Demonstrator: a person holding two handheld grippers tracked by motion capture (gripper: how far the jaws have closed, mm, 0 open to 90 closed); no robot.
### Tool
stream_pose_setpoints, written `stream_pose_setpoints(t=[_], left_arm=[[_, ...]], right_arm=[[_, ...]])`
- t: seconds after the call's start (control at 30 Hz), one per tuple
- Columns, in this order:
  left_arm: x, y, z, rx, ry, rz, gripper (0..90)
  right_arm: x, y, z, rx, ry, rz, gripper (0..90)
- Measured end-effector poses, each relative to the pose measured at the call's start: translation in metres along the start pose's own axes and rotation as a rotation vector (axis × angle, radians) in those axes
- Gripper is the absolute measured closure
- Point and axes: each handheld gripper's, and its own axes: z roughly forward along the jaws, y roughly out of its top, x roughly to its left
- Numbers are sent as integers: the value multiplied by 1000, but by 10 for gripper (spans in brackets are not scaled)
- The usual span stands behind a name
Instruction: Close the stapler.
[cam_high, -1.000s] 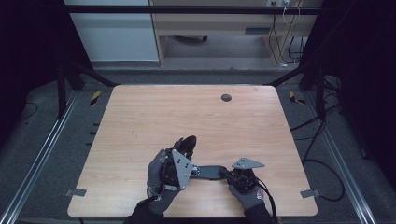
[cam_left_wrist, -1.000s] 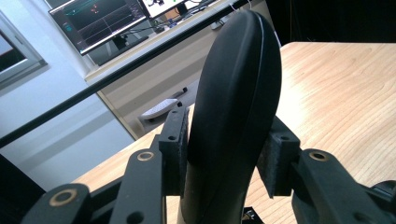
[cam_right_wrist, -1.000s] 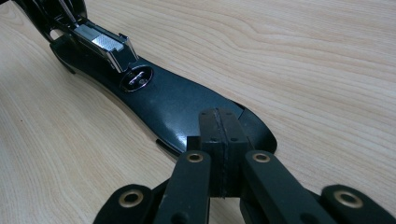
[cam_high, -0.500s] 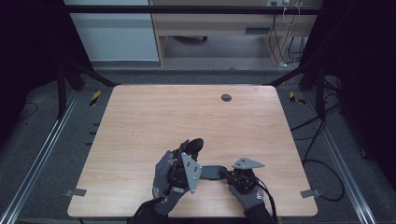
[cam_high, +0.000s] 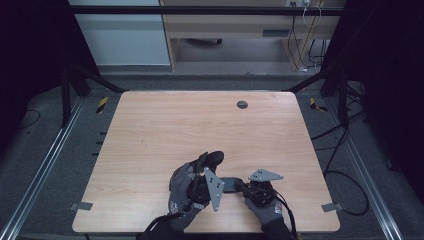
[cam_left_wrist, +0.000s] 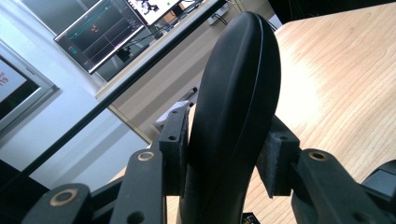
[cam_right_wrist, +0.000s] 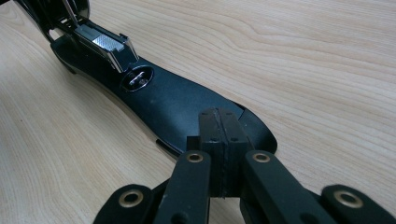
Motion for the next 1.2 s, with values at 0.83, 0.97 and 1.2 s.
stream_pose_setpoints(t=[0.83, 0.97, 1.2], left_arm=[[-28, -2, 9, 24, -34, 132, 560], [-32, -3, 10, 28, -42, 151, 554], [-39, -4, 12, 37, -61, 179, 543]], right_arm=[[-1, 0, -1, 1, -1, 1, 900], [-1, 0, -1, 1, 0, 1, 900], [-2, 0, -4, -8, -8, 3, 900]])
